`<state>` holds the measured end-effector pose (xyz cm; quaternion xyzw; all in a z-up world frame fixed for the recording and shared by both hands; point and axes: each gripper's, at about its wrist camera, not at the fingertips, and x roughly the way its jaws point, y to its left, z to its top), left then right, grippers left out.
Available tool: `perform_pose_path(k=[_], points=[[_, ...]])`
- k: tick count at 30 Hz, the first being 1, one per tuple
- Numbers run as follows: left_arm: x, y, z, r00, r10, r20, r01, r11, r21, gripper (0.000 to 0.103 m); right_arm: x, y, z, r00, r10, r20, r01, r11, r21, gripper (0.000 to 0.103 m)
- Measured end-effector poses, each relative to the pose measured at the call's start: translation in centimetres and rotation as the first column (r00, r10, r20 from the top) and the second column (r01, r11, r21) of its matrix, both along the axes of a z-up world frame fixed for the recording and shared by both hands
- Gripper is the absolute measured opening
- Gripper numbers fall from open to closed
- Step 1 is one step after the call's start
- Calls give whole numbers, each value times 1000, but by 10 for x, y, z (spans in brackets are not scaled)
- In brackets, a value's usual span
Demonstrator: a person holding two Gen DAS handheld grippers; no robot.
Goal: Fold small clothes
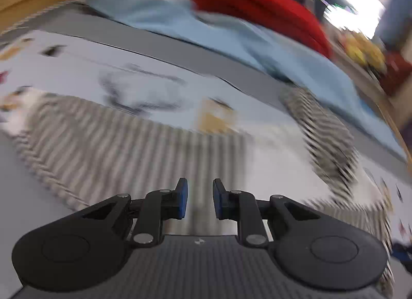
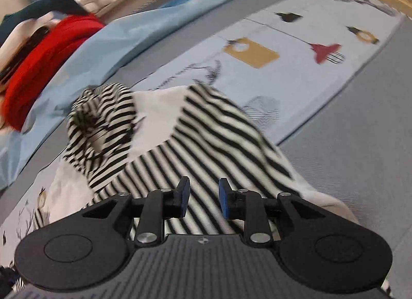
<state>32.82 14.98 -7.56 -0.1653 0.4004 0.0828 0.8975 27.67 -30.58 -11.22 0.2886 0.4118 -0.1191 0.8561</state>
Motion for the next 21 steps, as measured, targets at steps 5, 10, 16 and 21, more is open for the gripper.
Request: perform_pose_path(k=[5,10,16,21], points=[[-13,102,-9,971,236,40,-235,972,-26,23,5,18,7,998,55,38,-54,998,-30,27],[-37,177,-17,919,392,48,-385,917,-102,23,7,31,10,993,102,59,-100,994,-47,27],[-34,213,-35,876,481,22,-471,865,-172,40,9,43,8,990,131,60,-128,991,-46,26],[-34,219,-55,866,499,-4,-491,850,-189,38,9,50,5,986,156,63,-152,987,-59,22]])
